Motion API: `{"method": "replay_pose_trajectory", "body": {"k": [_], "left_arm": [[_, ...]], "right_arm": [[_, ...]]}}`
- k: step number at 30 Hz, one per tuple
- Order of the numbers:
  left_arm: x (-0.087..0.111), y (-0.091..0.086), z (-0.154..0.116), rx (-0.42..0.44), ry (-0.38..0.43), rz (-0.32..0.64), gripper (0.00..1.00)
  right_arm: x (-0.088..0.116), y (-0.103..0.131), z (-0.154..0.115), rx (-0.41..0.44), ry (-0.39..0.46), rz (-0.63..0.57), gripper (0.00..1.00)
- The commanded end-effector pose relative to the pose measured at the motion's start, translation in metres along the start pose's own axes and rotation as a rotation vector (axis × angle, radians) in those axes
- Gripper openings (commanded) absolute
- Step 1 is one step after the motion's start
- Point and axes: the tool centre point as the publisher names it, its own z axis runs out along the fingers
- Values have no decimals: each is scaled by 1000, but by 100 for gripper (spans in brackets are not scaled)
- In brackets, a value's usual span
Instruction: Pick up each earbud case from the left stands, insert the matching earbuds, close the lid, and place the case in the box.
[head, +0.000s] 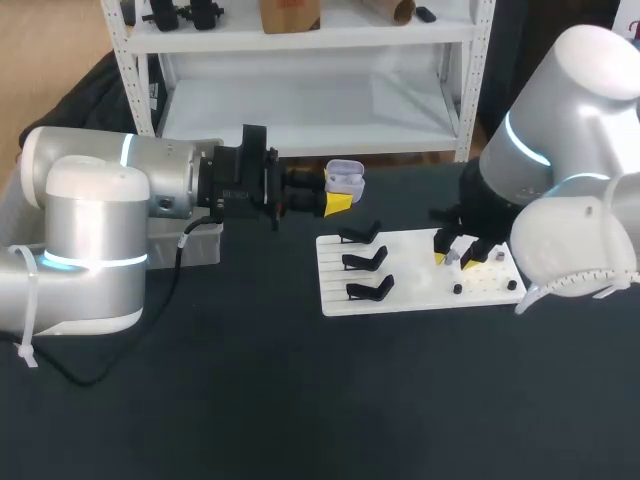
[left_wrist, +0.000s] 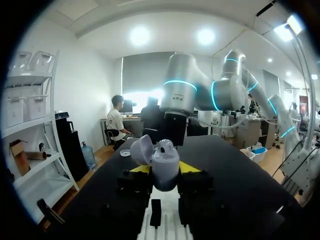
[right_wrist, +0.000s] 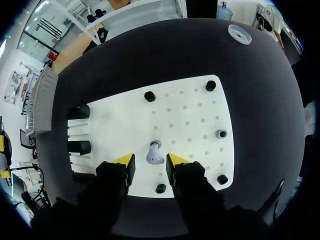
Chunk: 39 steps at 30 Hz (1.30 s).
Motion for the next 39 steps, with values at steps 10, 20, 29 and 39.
{"method": "replay_pose_trajectory", "body": {"k": [10, 20, 29, 39], "left_arm": [[0, -1, 0, -5, -2, 1, 0], [0, -1, 0, -5, -2, 1, 0], [0, -1, 0, -5, -2, 1, 0], [0, -1, 0, -5, -2, 1, 0]], "right_arm": [[1, -3, -2, 6, 3, 4, 31], [2, -1, -1, 5, 5, 8, 26], [1, -1, 1, 13, 5, 14, 0], [2, 0, -7, 26, 11, 10, 0]]}}
